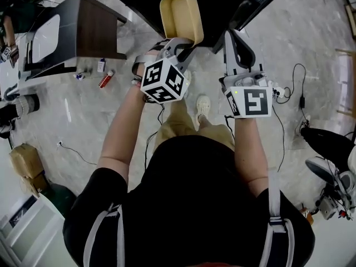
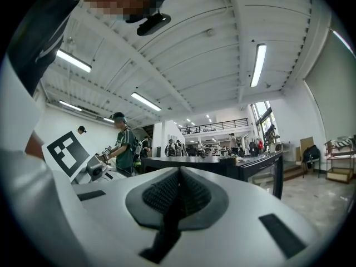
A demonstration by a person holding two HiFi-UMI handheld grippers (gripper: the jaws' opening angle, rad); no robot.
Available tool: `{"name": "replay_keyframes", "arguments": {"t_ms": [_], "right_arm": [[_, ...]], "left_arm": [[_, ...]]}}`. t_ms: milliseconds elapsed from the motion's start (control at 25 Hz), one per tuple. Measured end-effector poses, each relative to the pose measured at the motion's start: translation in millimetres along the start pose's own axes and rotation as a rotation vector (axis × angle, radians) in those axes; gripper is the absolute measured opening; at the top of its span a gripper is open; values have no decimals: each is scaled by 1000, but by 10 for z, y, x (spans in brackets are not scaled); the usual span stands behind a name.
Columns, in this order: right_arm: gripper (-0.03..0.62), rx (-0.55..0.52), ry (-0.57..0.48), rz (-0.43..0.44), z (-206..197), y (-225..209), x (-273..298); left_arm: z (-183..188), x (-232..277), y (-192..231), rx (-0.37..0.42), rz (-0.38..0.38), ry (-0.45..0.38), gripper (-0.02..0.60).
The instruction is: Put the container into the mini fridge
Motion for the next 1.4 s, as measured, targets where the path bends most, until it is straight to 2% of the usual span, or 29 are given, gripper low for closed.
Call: {"name": "replay_keyframes", "arguments": {"t_ms": [200,440,640,1120,1400], "right_arm": [[37,-11,31,10,-116,-28,230],[37,14,74,4,-351,-96,437],[37,13,101,-8,-550,-201,512],[37,46,140,-39,-921,-393,620],[37,56,163,-43,-1119,-452,694]], "left_arm": [[-271,197,163,24,-113,89,26],[-606,483,381,51,-192,161,26],[-847,758,405,62,-262,202,26],[-1267,1289,653,133,-290,281,26],[-1435,1577,814,111,-295,298,26]]}}
Point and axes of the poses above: the fingertips, and each gripper's own axes: x forward along the fingers, y to its left, z out of its top, the point moved 3 cm from there along -x, backward along the fingers, and after that the axes turned 13 degrees about -y, right-handed, at the moved point
